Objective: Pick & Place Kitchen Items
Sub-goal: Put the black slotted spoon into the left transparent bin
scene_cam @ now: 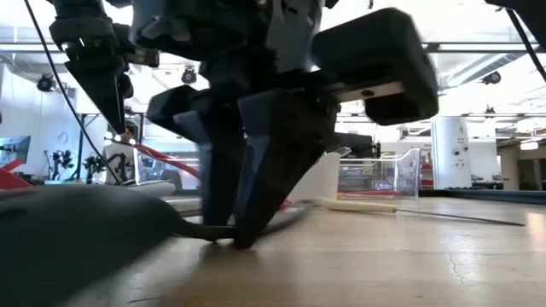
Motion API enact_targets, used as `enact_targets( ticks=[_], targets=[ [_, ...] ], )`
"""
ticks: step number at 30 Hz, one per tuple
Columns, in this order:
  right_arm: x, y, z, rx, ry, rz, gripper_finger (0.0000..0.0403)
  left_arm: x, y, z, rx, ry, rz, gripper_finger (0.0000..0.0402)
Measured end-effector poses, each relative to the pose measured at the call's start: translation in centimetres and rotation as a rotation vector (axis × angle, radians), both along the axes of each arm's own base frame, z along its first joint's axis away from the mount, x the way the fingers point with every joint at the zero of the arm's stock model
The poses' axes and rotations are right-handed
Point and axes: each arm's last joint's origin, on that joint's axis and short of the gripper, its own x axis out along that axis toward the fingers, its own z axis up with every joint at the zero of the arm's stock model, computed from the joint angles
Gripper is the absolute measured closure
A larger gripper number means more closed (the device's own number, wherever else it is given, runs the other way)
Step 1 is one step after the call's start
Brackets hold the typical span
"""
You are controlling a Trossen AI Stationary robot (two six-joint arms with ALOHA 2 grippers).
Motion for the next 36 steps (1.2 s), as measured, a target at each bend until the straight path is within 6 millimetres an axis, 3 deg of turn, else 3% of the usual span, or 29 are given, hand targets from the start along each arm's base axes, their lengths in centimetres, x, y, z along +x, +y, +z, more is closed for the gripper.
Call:
enact_targets(
  ticks=[4,14,20,24,32,36],
  targets=[
    [-0.6,0.0,0.2,-0.012,0.046,-0.025,0.0356,0.0,0.0,0.0,0.0,0.0,0.0,0.0172],
    [-2.0,-0.3,2.5,-0.065,0.104,-0.052,0.0356,0.0,0.0,0.0,0.0,-0.003,-0.001,0.0172],
    [-2.9,-0.7,6.7,-0.077,0.03,-0.107,0.0356,0.1,0.0,0.0,-0.001,-0.007,0.0,0.0172],
    [-4.4,-1.6,10.8,-0.117,-0.027,-0.221,0.0356,0.3,0.0,0.1,0.0,-0.033,0.0,0.0172],
    [-9.4,-4.5,17.5,-0.263,-0.218,-0.531,0.0356,1.4,-0.1,0.8,0.026,-0.161,-0.051,0.0172],
    [-12.4,-6.2,18.8,-0.381,-0.326,-0.653,0.0356,2.0,-0.1,1.2,0.036,-0.234,-0.072,0.0172]
  ],
)
